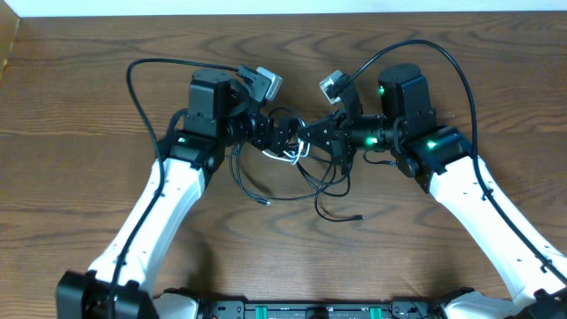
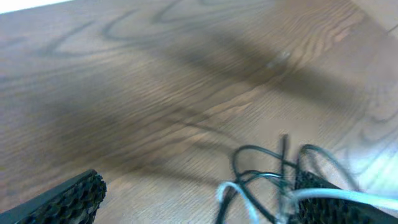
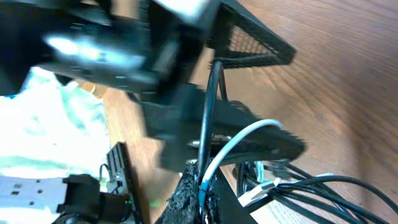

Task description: Untangle cables

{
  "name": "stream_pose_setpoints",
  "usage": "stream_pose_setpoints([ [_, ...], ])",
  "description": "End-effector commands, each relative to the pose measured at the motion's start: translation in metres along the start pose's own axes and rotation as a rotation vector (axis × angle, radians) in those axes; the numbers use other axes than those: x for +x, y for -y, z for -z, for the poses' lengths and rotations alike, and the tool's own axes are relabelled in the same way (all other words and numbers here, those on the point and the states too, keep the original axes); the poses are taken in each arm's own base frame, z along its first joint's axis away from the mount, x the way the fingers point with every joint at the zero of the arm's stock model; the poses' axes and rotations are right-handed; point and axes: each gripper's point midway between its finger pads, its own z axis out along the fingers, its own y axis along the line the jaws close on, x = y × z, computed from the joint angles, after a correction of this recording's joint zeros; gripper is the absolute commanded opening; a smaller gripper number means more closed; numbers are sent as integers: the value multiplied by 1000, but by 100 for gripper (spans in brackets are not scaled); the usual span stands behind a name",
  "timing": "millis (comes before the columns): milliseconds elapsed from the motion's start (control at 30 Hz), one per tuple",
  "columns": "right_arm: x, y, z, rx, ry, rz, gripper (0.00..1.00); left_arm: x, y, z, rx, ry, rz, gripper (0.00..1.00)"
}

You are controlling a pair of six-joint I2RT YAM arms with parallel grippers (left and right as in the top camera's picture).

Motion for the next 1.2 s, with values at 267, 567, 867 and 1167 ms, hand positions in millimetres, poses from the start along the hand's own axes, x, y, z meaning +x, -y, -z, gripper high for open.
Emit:
stream_pose_setpoints([
  [267,-10,-19,7,-74,13,14,1,-4,-106,31,-646,-24,-21,98],
  [567,-17,3,28,-15,52,-38,1,11,-138,63,-908,-99,-12,85],
  [867,-7,48,38,210,39,-115,1,-7,-104,41,-674,-8,8,8],
  [1167,3,58,40,273,9,-120,1,-42,-85,76,-667,151,35,8],
])
